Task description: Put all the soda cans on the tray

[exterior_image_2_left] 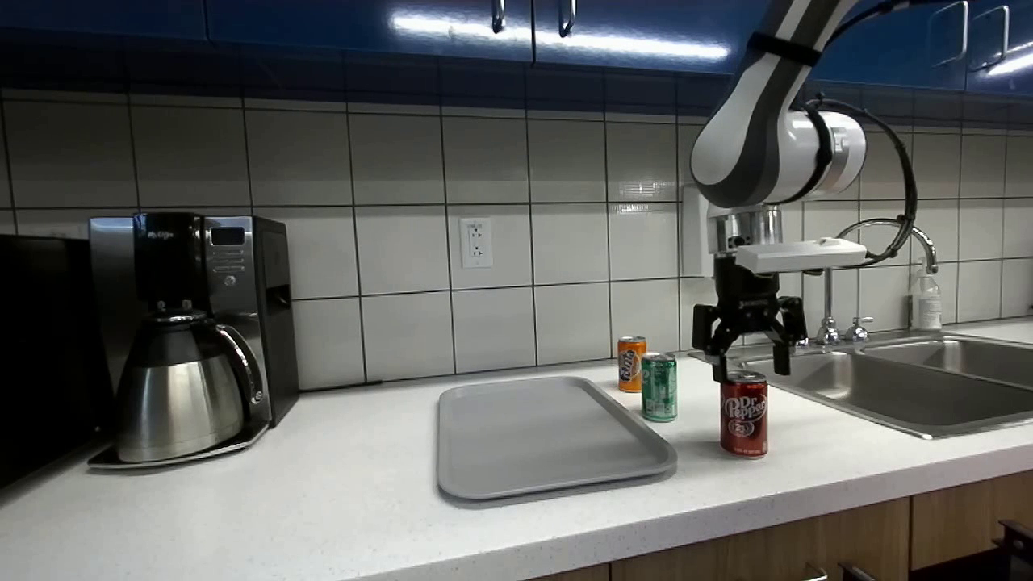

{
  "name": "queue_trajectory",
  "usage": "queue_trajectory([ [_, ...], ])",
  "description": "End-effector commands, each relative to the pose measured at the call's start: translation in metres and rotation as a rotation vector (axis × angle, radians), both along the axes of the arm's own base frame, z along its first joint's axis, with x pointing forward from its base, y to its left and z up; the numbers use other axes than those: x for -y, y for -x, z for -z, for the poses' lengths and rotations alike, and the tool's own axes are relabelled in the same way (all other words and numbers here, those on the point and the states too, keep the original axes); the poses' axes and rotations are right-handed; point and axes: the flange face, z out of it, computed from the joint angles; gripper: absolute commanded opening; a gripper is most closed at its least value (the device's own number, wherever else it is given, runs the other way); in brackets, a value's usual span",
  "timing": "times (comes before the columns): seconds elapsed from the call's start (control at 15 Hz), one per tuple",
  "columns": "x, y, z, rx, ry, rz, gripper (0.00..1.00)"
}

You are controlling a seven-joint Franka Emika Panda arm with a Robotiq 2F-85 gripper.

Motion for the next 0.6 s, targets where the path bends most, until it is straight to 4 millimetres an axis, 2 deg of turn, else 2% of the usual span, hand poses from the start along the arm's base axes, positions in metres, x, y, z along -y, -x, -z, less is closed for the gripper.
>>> queue_trajectory([
  [0.0, 0.000, -0.004, 0.012, 0.024, 0.022, -0.042, 1.00],
  [0.53, -0.008, -0.015, 0.033, 0.049, 0.016, -0.087, 1.00],
])
